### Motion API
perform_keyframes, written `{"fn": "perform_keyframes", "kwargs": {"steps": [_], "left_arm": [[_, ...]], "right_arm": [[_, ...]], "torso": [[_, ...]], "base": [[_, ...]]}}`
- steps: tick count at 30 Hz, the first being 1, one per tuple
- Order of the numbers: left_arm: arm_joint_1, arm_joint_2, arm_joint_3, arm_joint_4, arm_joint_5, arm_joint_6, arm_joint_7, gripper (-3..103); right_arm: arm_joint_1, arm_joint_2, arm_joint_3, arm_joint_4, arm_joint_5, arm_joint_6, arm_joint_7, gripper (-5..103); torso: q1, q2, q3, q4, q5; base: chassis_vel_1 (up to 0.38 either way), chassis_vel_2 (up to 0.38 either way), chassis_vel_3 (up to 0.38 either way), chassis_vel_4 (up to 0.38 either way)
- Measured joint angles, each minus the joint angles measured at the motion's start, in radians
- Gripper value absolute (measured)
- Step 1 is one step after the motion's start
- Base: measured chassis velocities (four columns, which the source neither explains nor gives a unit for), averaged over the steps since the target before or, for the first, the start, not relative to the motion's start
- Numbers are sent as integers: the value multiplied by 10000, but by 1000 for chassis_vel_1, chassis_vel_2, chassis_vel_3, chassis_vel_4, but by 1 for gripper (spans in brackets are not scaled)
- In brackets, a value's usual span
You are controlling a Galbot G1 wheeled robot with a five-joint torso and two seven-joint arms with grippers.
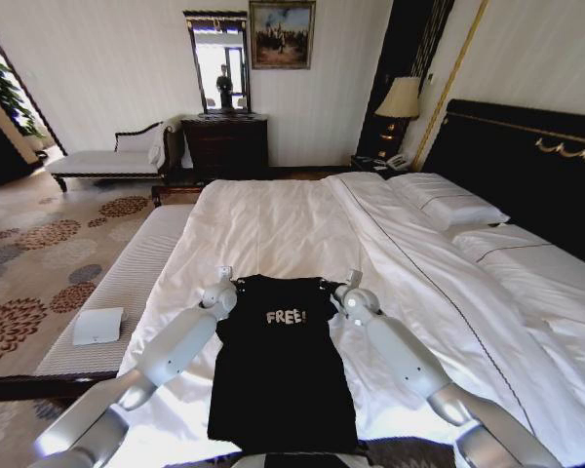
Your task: Fold the clothes on the bed.
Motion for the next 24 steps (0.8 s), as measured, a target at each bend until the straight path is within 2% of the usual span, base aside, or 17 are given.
{"fn": "perform_keyframes", "kwargs": {"steps": [1,4,5,8,14,17,21,24], "left_arm": [[0,0,0,0,0,0,0,2],[-904,-924,-18,1676,492,-289,430,2],[-904,-924,-18,1676,492,-289,430,2],[-1463,-1512,-17,2876,998,-543,891,2],[-2042,-2057,17,4264,1611,-969,1512,2],[-2474,-2538,-493,5332,2005,-1303,1807,2],[-2606,-2581,-725,5590,2103,-1397,1888,2],[-2719,-2593,-917,5744,2243,-1409,1907,2]], "right_arm": [[0,0,0,0,0,0,0,1],[618,642,-141,-1338,-351,196,-159,1],[618,642,-141,-1338,-351,196,-159,1],[1149,999,-174,-2485,-496,531,-393,1],[1891,1328,-81,-3794,-742,897,-775,1],[2481,1638,189,-4741,-973,1247,-1055,1],[3089,2028,402,-5679,-1284,1570,-1347,1],[3685,2542,631,-6770,-1757,1902,-1717,1]], "torso": [[0,0,0,0,0],[1,0,0,0,1],[1,0,0,0,1],[0,-1,1,-5,1],[0,0,0,1,1],[0,-1,0,-5,2],[1,-1,0,-6,-1],[1,-1,0,5,-2]], "base": [[0,0,0,0],[0,0,0,0],[0,0,0,0],[0,0,0,0],[0,0,0,0],[0,0,0,0],[0,0,0,0],[0,0,0,0]]}}
